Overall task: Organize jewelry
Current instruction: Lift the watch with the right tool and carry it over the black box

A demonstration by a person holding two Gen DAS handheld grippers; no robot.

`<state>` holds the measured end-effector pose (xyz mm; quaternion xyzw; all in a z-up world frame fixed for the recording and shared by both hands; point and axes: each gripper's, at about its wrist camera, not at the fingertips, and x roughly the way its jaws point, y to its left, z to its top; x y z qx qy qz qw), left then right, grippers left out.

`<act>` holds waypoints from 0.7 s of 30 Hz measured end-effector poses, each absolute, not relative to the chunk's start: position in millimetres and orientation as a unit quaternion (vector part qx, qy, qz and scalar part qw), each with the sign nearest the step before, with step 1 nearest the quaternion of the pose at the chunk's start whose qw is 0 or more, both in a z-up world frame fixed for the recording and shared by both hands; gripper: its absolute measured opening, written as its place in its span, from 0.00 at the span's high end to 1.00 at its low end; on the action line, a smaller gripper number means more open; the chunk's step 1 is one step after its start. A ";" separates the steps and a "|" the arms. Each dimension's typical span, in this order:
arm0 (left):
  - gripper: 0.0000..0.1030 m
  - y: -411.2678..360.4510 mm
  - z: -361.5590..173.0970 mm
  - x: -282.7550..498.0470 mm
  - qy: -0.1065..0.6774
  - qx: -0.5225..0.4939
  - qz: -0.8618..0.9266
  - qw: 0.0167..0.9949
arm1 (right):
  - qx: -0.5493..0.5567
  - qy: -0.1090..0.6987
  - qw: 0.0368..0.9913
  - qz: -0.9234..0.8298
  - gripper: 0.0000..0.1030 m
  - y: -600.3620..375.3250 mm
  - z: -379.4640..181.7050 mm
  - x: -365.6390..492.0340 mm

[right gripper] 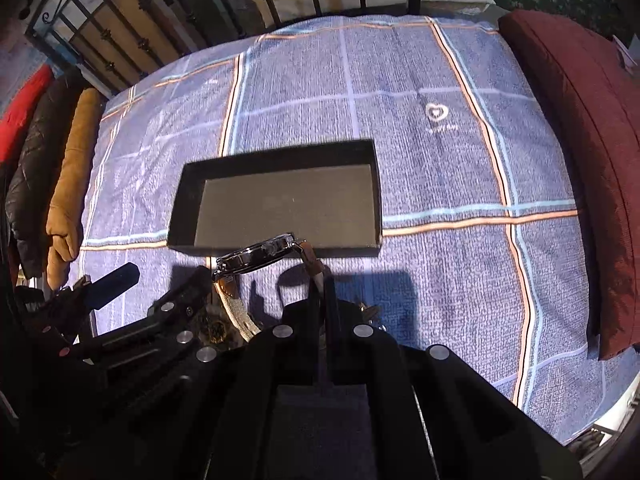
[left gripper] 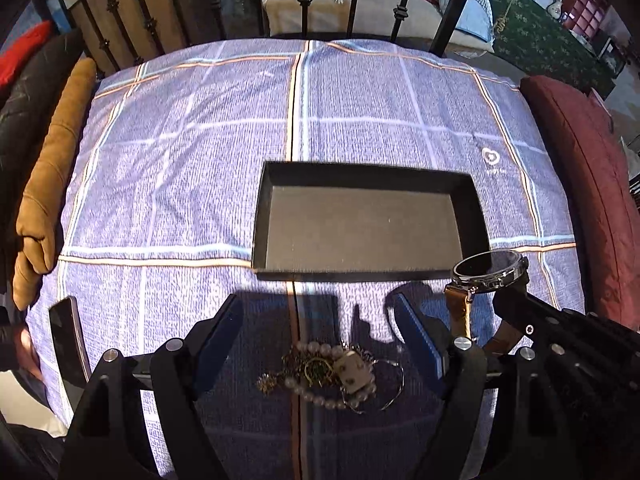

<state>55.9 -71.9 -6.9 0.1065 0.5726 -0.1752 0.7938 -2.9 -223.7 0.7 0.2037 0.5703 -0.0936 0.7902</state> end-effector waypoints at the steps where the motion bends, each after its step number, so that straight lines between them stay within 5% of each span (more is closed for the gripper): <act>1: 0.27 -73.3 -5.4 57.9 0.570 0.108 -0.174 0.795 | 0.203 0.568 0.792 -0.095 0.97 -223.3 1.2 0.1; 21: 0.27 -80.8 8.0 80.0 0.546 0.114 -0.161 0.814 | 0.209 0.549 0.801 -0.109 0.97 -228.0 7.8 30.7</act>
